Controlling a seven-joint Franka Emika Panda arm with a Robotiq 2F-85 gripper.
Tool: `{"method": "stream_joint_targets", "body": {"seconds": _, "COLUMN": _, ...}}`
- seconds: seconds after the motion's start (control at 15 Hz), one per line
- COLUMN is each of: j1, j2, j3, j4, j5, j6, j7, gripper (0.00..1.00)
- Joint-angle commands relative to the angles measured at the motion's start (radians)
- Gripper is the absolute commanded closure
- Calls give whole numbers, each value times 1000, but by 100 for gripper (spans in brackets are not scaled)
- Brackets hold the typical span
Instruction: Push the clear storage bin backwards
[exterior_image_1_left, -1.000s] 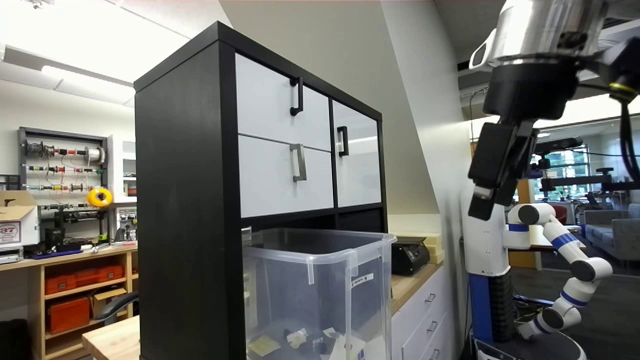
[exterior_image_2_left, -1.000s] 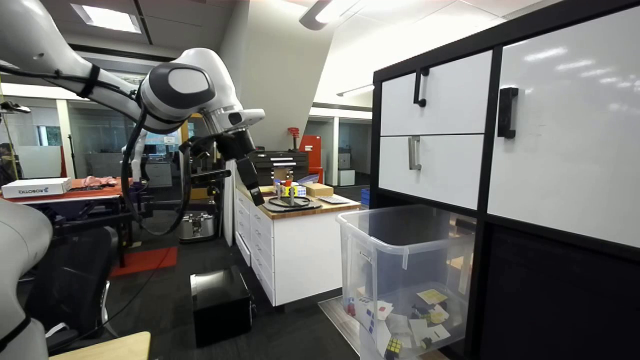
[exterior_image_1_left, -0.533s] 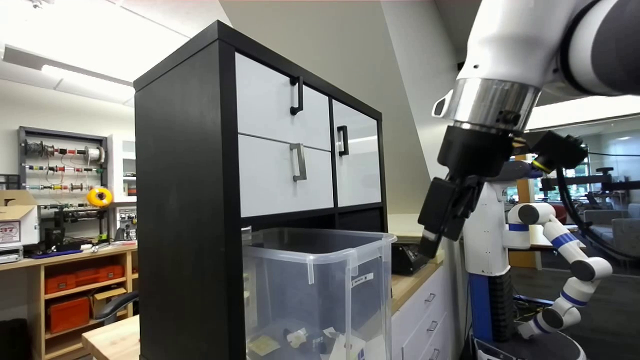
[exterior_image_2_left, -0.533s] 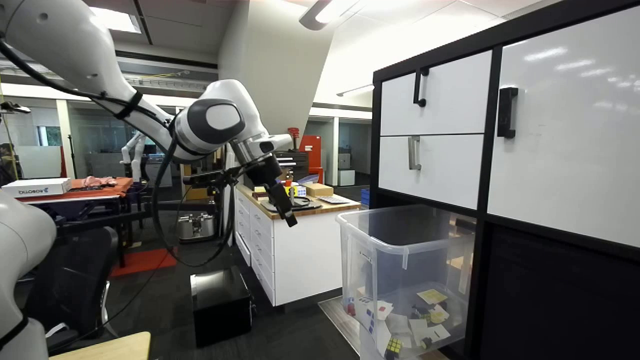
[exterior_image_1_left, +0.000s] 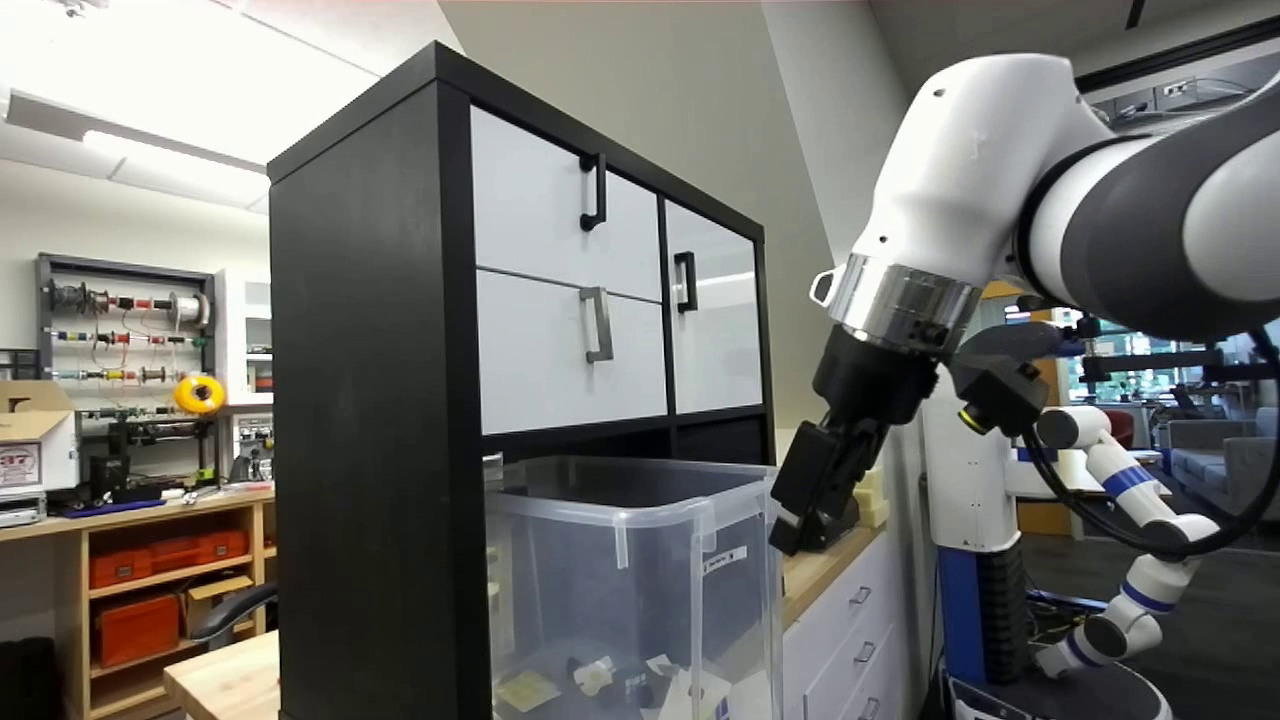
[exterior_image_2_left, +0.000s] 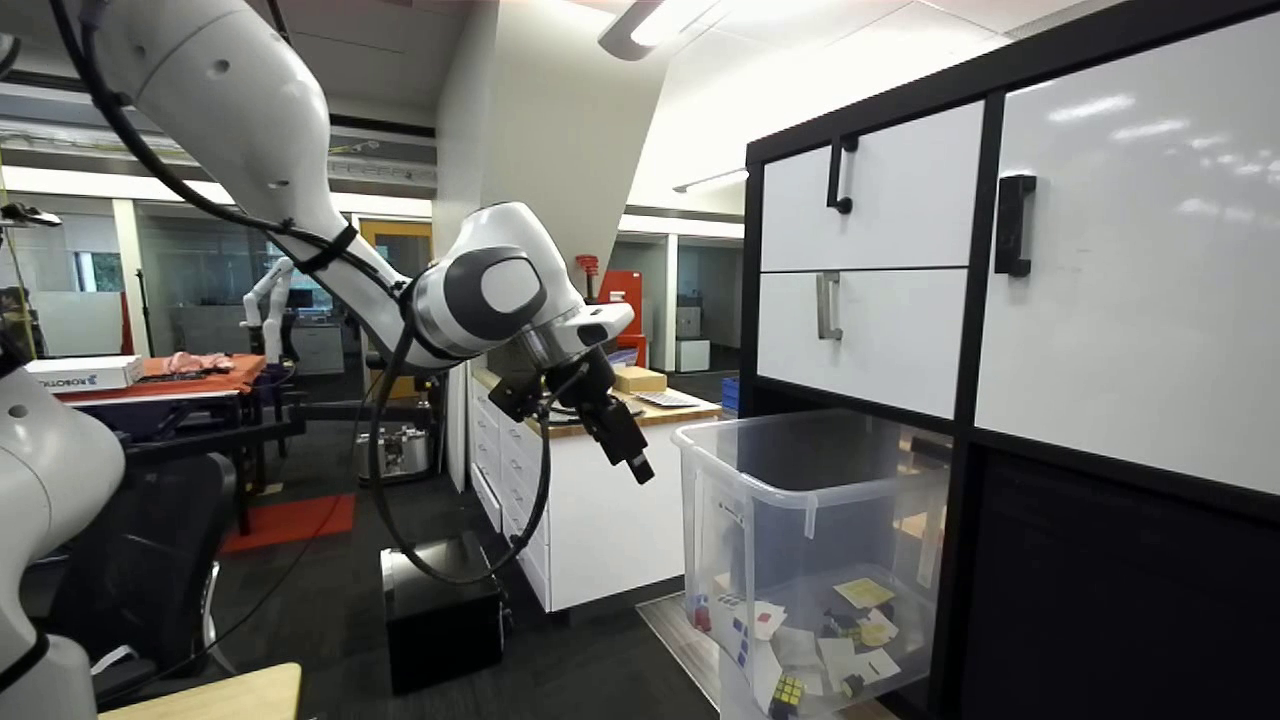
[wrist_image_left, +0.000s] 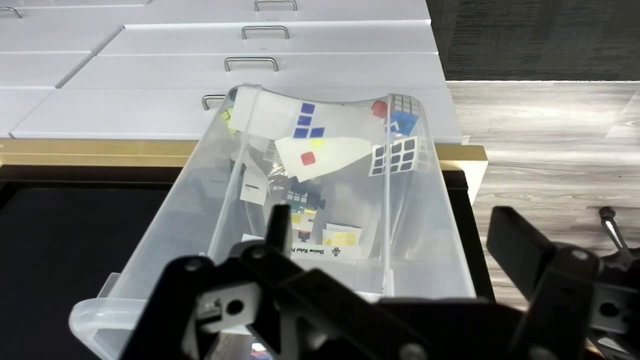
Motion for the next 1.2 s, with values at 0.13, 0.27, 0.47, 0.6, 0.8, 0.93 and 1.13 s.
{"method": "stream_joint_targets", "body": {"seconds": 0.13, "j1": -14, "j2": 43, "j3": -1, "j4": 21, "j5": -19, "j6": 19, "j7": 0, "gripper": 0}}
{"method": "stream_joint_targets", "body": {"seconds": 0.27, "j1": -13, "j2": 42, "j3": 1, "j4": 21, "j5": -19, "j6": 18, "j7": 0, "gripper": 0}}
{"method": "stream_joint_targets", "body": {"seconds": 0.47, "j1": -12, "j2": 42, "j3": 1, "j4": 21, "j5": -19, "j6": 18, "j7": 0, "gripper": 0}}
{"method": "stream_joint_targets", "body": {"seconds": 0.6, "j1": -21, "j2": 53, "j3": 12, "j4": 20, "j5": -45, "j6": 14, "j7": 17, "gripper": 0}}
{"method": "stream_joint_targets", "body": {"seconds": 0.8, "j1": -44, "j2": 85, "j3": 29, "j4": 22, "j5": -102, "j6": 33, "j7": 53, "gripper": 0}}
{"method": "stream_joint_targets", "body": {"seconds": 0.93, "j1": -52, "j2": 104, "j3": 31, "j4": 28, "j5": -146, "j6": 40, "j7": 72, "gripper": 0}}
{"method": "stream_joint_targets", "body": {"seconds": 1.13, "j1": -63, "j2": 137, "j3": 29, "j4": 42, "j5": -229, "j6": 56, "j7": 116, "gripper": 0}}
